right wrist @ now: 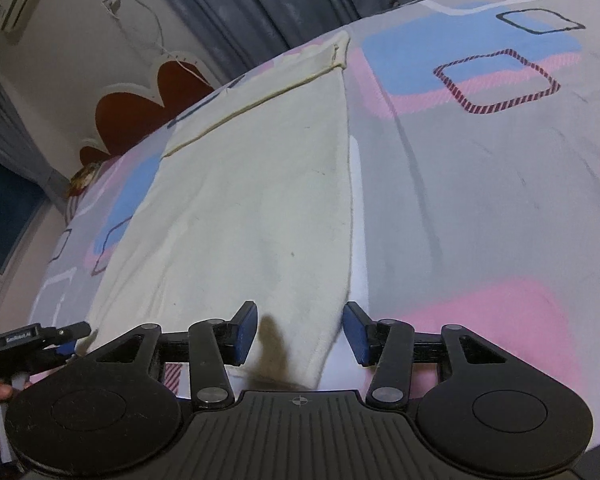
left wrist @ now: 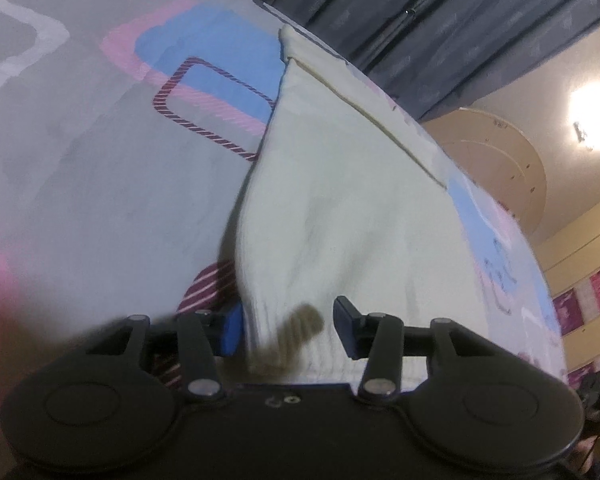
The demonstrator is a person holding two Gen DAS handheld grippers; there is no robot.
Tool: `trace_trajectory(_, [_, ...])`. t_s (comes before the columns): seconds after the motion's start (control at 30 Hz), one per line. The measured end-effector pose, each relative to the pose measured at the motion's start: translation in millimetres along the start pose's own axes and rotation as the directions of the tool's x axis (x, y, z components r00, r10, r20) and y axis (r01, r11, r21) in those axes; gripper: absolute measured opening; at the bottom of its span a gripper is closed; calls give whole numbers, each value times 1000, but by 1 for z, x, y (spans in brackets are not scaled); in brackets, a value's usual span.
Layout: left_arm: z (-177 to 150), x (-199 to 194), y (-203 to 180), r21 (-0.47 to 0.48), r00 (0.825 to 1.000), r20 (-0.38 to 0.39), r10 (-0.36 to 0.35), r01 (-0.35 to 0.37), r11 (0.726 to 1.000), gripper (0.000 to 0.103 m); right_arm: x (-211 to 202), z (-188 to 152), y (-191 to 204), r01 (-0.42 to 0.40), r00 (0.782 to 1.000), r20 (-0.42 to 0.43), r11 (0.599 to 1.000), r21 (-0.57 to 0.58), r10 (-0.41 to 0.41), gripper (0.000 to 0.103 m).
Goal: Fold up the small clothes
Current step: 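Grasp the hem corners with both grippers and lift toward the collar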
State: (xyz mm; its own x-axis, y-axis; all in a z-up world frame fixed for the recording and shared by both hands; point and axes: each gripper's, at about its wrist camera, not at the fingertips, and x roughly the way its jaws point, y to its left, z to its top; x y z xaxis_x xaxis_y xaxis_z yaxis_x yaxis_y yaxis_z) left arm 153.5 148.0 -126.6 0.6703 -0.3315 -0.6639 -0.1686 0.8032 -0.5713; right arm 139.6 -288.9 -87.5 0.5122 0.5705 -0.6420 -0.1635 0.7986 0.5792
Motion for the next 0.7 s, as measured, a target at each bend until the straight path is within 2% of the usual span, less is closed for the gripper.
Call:
trace_trajectory(0.13, [0, 0, 1, -30, 999, -3, -32, 32, 999, 44, 9, 7, -5, -44, 999, -11, 998, 46, 44, 48])
trace_trajectory(0.23, [-2, 0, 2, -30, 998, -11, -57, 57, 998, 39, 9, 9, -13, -88, 996, -9, 990, 108, 90, 48])
trace_trajectory(0.33, [-7, -1, 6, -43, 997, -3, -82, 81, 996, 39, 4, 4, -16, -93, 995, -7, 988, 122, 95, 43])
trace_trajectory(0.5, [-8, -1, 12, -107, 995, 17, -102, 104, 989, 39, 2, 5, -21, -72, 997, 4, 990, 125, 72, 43])
trace_trajectory(0.7, [-4, 2, 18, -111, 990, 18, -138, 139, 984, 38, 11, 8, -13, -129, 990, -38, 986, 109, 134, 43])
